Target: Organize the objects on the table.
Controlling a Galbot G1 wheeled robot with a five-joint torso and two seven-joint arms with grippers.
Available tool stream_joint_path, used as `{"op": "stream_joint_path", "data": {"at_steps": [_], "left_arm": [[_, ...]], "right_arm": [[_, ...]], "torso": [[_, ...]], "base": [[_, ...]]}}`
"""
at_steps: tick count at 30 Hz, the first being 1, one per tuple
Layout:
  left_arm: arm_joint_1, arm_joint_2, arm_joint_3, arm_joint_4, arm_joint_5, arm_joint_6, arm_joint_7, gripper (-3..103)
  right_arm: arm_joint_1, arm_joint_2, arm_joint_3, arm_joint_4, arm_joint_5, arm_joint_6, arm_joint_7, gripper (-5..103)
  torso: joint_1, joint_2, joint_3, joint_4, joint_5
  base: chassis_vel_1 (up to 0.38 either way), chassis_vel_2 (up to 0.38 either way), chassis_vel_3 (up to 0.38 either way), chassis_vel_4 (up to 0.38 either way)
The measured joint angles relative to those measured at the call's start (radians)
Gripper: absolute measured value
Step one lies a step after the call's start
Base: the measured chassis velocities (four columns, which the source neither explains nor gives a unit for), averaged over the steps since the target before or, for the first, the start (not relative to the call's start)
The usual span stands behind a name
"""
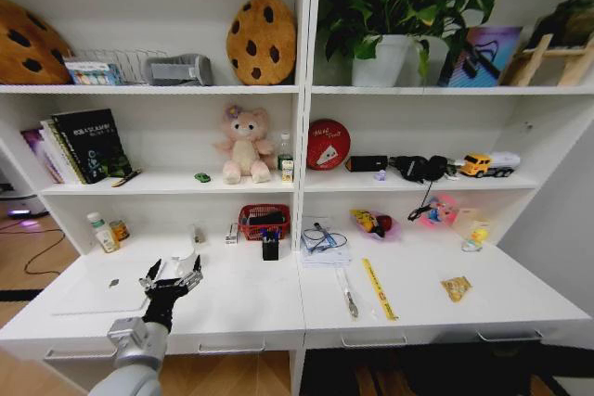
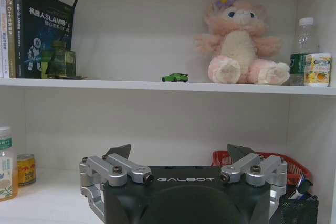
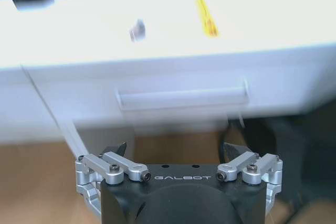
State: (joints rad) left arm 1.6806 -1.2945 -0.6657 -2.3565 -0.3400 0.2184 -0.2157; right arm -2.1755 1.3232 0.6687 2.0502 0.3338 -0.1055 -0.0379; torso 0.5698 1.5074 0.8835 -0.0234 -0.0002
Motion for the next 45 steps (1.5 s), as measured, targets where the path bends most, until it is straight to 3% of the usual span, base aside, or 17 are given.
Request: {"op": "stream_joint_path", "data": {"at_steps": [3,4,9,11,22,41,44,45], "left_arm": [[0.0,0.0,0.0,0.0,0.0,0.0,0.0,100],[0.0,0.0,0.0,0.0,0.0,0.0,0.0,100],[0.0,0.0,0.0,0.0,0.0,0.0,0.0,100],[0.0,0.0,0.0,0.0,0.0,0.0,0.0,100],[0.0,0.0,0.0,0.0,0.0,0.0,0.0,100],[0.0,0.0,0.0,0.0,0.0,0.0,0.0,100],[0.0,0.0,0.0,0.0,0.0,0.0,0.0,100],[0.0,0.0,0.0,0.0,0.0,0.0,0.0,100]], "right_arm": [[0.03,0.009,0.035,0.264,0.04,-0.151,0.057,100],[0.03,0.009,0.035,0.264,0.04,-0.151,0.057,100],[0.265,-0.053,0.083,0.421,0.146,-0.324,0.194,100],[0.335,-0.076,0.109,0.412,0.164,-0.345,0.214,100],[0.424,-0.146,0.273,0.278,0.09,-0.327,0.118,100],[0.413,-0.131,0.254,0.279,0.086,-0.319,0.108,100],[0.409,-0.128,0.251,0.28,0.084,-0.308,0.106,100],[0.408,-0.127,0.246,0.278,0.087,-0.296,0.111,100]], "torso": [[0.0,0.0,0.0,0.0001,0.0],[0.0,0.0,0.0,0.0001,0.0],[0.0,0.0,0.0,0.0005,0.0002],[0.0,0.0,0.0,0.0006,0.0004],[0.0,0.0,0.0,0.0001,0.0002],[0.0,0.0,0.0,0.0001,0.0007],[0.0,0.0,0.0,0.0001,-0.0011],[0.0,0.0,0.0,0.0003,0.0003]], "base": [[0.0,0.0,0.0,0.0],[0.0,0.0,0.0,0.0],[0.0,0.0,0.0,0.0],[0.0,0.0,0.0,0.0],[0.0,0.0,0.0,0.0],[-0.135,-0.127,0.13,0.128],[-0.279,-0.256,0.281,0.286],[-0.273,-0.282,0.258,0.271]]}}
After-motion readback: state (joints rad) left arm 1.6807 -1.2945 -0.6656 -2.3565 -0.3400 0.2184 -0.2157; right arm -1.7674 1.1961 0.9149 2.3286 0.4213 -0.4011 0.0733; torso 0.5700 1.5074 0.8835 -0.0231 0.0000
